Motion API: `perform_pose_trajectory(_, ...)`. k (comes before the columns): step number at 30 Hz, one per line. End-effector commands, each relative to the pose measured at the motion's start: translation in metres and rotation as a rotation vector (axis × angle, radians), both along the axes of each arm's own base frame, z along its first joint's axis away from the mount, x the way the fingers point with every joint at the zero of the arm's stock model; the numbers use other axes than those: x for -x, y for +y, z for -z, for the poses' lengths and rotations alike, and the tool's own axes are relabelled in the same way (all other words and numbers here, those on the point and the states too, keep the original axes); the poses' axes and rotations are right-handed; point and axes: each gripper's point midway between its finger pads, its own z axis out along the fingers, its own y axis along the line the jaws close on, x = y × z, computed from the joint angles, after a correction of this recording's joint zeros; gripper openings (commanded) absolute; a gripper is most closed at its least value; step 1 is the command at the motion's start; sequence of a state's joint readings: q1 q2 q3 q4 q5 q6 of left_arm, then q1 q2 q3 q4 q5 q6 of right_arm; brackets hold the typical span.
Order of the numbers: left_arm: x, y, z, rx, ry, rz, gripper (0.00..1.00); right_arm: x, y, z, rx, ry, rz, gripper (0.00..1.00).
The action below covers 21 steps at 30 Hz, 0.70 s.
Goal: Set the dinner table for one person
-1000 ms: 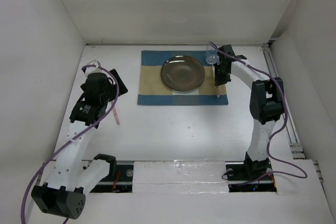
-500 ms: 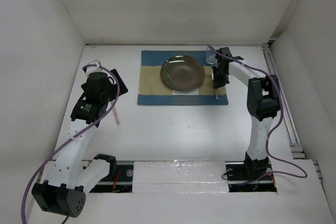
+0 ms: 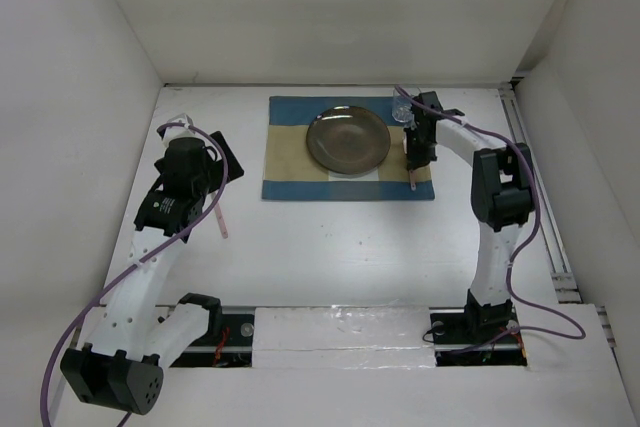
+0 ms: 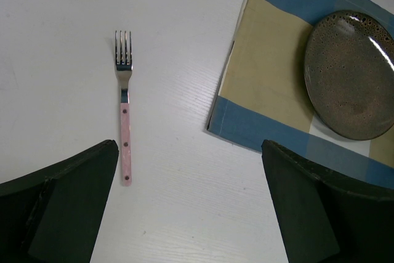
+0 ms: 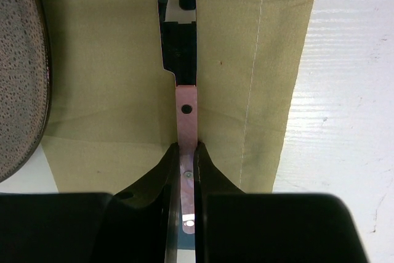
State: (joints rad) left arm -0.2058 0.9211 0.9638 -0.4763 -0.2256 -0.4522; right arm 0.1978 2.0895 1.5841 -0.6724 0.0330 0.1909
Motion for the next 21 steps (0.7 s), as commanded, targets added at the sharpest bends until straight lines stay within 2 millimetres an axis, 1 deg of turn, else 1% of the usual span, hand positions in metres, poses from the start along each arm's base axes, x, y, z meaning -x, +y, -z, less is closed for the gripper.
perform_pose_trajectory(1,-0.0048,-0.0004,-0.0145,0.003,-0.047,-0.002,1.00,-0.0009,0.0029,-0.0198,-0.015,-0.050,0.004,0.00)
perform_pose_trajectory(3,-0.0048,-0.0004,-0.0145,0.003,-0.047,-0.002,1.00,0.0018,0.0023,-0.0170,-0.013,-0.041,0.004,0.00)
perform_pose_trajectory(4,-0.0048,-0.0004,-0.0145,0.003,-0.047,-0.002,1.00,0.0013,0.0025,-0.0209,-0.015,-0.050,0.004,0.00)
perform_pose_trajectory(5,-0.0048,-0.0004,-0.0145,0.003,-0.047,-0.002,1.00,0.0040,0.0019,-0.0180,-0.013,-0.041,0.004,0.00)
perform_pose_trajectory(7,-0.0047,-0.0020,-0.0144,0.008,-0.046,0.006,1.00,0.0043,0.0060,-0.0219,-0.015,-0.050,-0.005,0.00)
perform_pose_trajectory(8,-0.0047,-0.0020,-0.0144,0.008,-0.046,0.006,1.00,0.0049,0.0043,-0.0192,-0.007,-0.050,-0.001,0.00)
perform_pose_trajectory(9,-0.0047,-0.0020,-0.0144,0.008,-0.046,0.006,1.00,0.0044,0.0044,-0.0231,-0.009,-0.059,-0.001,0.00)
perform_pose_trajectory(13,-0.0047,-0.0020,-0.0144,0.008,-0.046,0.006,1.00,0.0044,0.0044,-0.0231,-0.009,-0.059,-0.001,0.00)
perform_pose_trajectory(14,-0.0047,-0.0020,-0.0144,0.008,-0.046,0.006,1.00,0.0049,0.0043,-0.0192,-0.007,-0.050,-0.001,0.02)
perform_pose_trajectory(16,-0.0047,-0.0020,-0.0144,0.008,-0.046,0.006,1.00,0.0053,0.0059,-0.0192,-0.015,-0.049,-0.005,0.08)
perform_pose_trajectory(17,-0.0047,-0.0020,-0.0144,0.008,-0.046,0.006,1.00,0.0053,0.0062,-0.0192,-0.019,-0.048,0.003,0.21)
perform_pose_trajectory(18,-0.0047,-0.0020,-0.0144,0.008,-0.046,0.006,1.00,0.0053,0.0062,-0.0192,-0.019,-0.048,0.003,0.28)
perform_pose_trajectory(20,-0.0047,-0.0020,-0.0144,0.008,-0.046,0.006,1.00,0.0062,0.0102,-0.0192,-0.019,-0.048,-0.006,0.38)
perform_pose_trajectory(21,-0.0047,-0.0020,-0.0144,0.008,-0.046,0.006,1.00,0.0057,0.0108,-0.0215,-0.023,-0.048,0.002,0.39)
